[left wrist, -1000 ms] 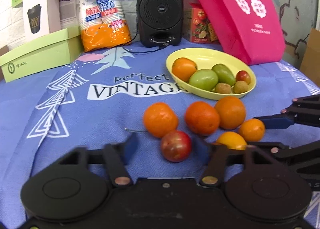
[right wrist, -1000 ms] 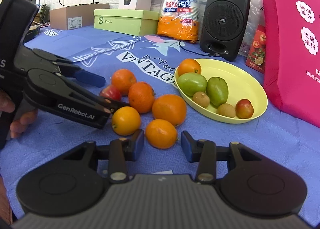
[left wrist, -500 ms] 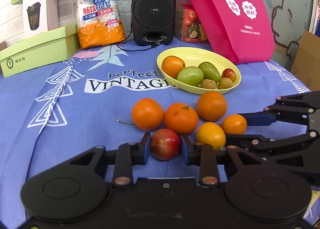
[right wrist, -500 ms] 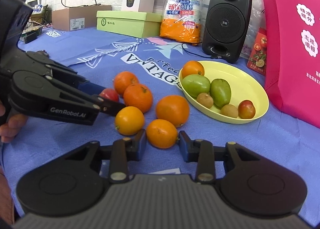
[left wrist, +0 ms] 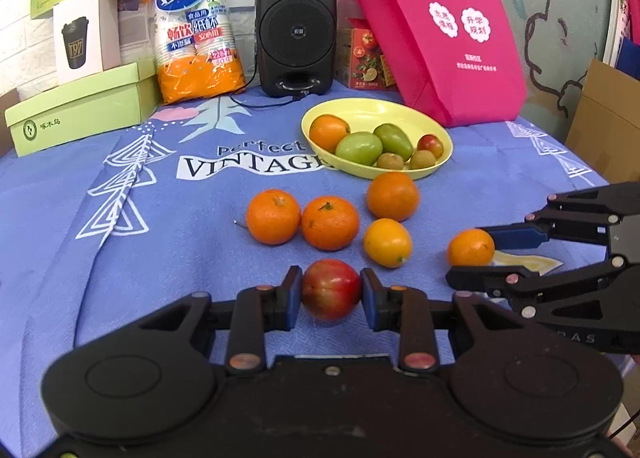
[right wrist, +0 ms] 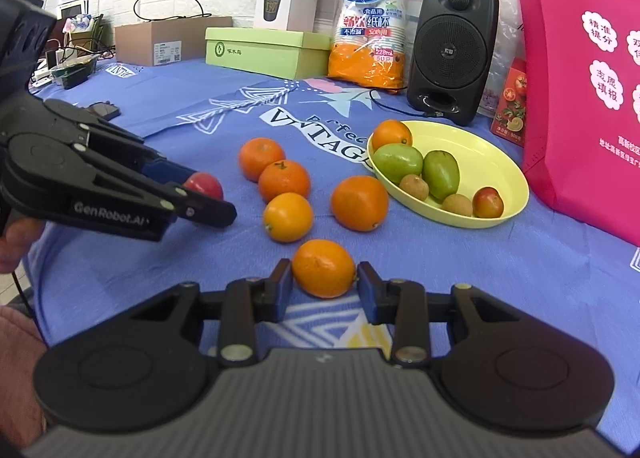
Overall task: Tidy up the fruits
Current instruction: 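Carry the red apple and orange onto the yellow plate and release both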
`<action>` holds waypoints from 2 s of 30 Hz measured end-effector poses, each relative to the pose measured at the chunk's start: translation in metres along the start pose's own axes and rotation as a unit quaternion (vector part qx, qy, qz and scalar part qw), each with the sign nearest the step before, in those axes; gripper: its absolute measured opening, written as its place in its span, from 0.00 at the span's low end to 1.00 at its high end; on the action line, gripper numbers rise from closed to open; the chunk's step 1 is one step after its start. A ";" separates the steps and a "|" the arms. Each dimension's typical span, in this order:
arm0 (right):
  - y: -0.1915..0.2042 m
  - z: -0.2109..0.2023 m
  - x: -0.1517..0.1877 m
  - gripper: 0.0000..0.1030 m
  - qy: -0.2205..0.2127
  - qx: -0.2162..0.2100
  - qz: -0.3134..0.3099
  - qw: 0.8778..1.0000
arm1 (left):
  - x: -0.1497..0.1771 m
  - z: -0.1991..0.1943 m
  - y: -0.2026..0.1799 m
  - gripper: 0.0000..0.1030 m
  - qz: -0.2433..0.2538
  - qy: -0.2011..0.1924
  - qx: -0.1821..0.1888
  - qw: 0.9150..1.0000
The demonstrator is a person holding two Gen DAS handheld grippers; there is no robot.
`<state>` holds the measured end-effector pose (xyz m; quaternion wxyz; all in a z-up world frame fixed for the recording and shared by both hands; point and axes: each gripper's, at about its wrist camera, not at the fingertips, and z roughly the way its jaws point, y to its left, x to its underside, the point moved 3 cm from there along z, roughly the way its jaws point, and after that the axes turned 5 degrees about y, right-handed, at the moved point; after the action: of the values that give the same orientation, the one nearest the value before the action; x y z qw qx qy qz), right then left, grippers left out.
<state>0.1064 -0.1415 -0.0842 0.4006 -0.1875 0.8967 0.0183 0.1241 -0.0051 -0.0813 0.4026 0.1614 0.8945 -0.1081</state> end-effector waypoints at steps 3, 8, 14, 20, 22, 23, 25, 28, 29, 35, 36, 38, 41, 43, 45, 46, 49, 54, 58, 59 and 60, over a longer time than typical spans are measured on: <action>0.002 -0.010 0.004 0.33 -0.002 0.003 -0.003 1.000 | -0.001 -0.010 -0.002 0.29 0.004 -0.007 0.001 1.000; 0.001 -0.024 0.006 0.33 -0.009 0.007 -0.005 1.000 | -0.005 -0.024 -0.007 0.29 0.010 -0.017 0.003 1.000; -0.009 -0.036 0.008 0.33 -0.022 0.001 0.012 1.000 | -0.012 -0.035 -0.011 0.29 0.019 -0.024 0.011 0.999; -0.028 -0.035 0.007 0.33 -0.023 0.016 0.024 0.999 | -0.025 -0.036 -0.013 0.29 0.038 -0.028 0.006 0.999; -0.034 -0.034 0.005 0.33 -0.024 0.021 0.025 0.999 | -0.031 -0.034 -0.011 0.29 0.041 -0.027 0.007 0.999; -0.037 -0.033 0.004 0.33 -0.024 0.024 0.025 0.999 | -0.034 -0.032 -0.011 0.29 0.041 -0.026 0.010 0.999; -0.043 -0.031 0.000 0.33 -0.026 0.028 0.024 0.999 | -0.042 -0.026 -0.010 0.29 0.044 -0.023 0.014 0.999; -0.051 -0.029 -0.009 0.33 -0.033 0.028 0.023 0.999 | -0.055 -0.015 -0.012 0.29 0.054 -0.021 0.019 0.998; -0.054 -0.029 -0.012 0.33 -0.036 0.030 0.022 0.999 | -0.059 -0.011 -0.014 0.29 0.058 -0.020 0.020 0.998; -0.067 -0.024 -0.037 0.33 -0.050 0.046 0.001 0.998 | -0.096 0.007 -0.018 0.29 0.076 -0.028 0.034 0.996; -0.071 -0.023 -0.042 0.33 -0.053 0.050 -0.001 0.997 | -0.105 0.011 -0.017 0.29 0.073 -0.031 0.036 0.996; -0.080 -0.022 -0.052 0.33 -0.061 0.057 -0.003 0.997 | -0.123 0.019 -0.015 0.29 0.073 -0.034 0.035 0.996; -0.094 -0.016 -0.068 0.33 -0.069 0.063 -0.002 0.996 | -0.144 0.041 -0.012 0.29 0.068 -0.028 0.025 0.997; -0.103 -0.008 -0.076 0.33 -0.069 0.063 0.006 0.996 | -0.158 0.063 -0.011 0.29 0.058 -0.012 0.032 0.998; -0.113 0.005 -0.082 0.33 -0.065 0.055 0.020 0.996 | -0.169 0.088 -0.011 0.29 0.052 0.004 0.024 0.998; -0.118 0.013 -0.084 0.33 -0.061 0.053 0.027 0.996 | -0.174 0.100 -0.012 0.29 0.052 0.010 0.021 0.998; -0.129 0.037 -0.084 0.33 -0.042 0.054 0.041 0.997 | -0.182 0.130 -0.015 0.29 0.048 0.032 0.028 0.998; -0.143 0.064 -0.079 0.33 -0.024 0.035 0.067 0.997 | -0.186 0.164 -0.019 0.31 0.042 0.051 0.023 0.998; -0.145 0.076 -0.078 0.34 -0.015 0.026 0.068 0.997 | -0.185 0.167 -0.014 0.58 0.030 0.047 0.010 0.998; -0.144 0.077 -0.078 0.34 -0.015 0.026 0.066 0.997 | -0.185 0.164 -0.013 0.58 0.032 0.045 0.008 0.998; -0.143 0.077 -0.078 0.34 -0.017 0.028 0.062 0.998 | -0.184 0.160 -0.012 0.58 0.033 0.042 0.007 0.999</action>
<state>0.2587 -0.2347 -0.0630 0.4186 -0.1195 0.9000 0.0210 0.3442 -0.1053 -0.0460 0.3669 0.1981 0.9040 -0.0943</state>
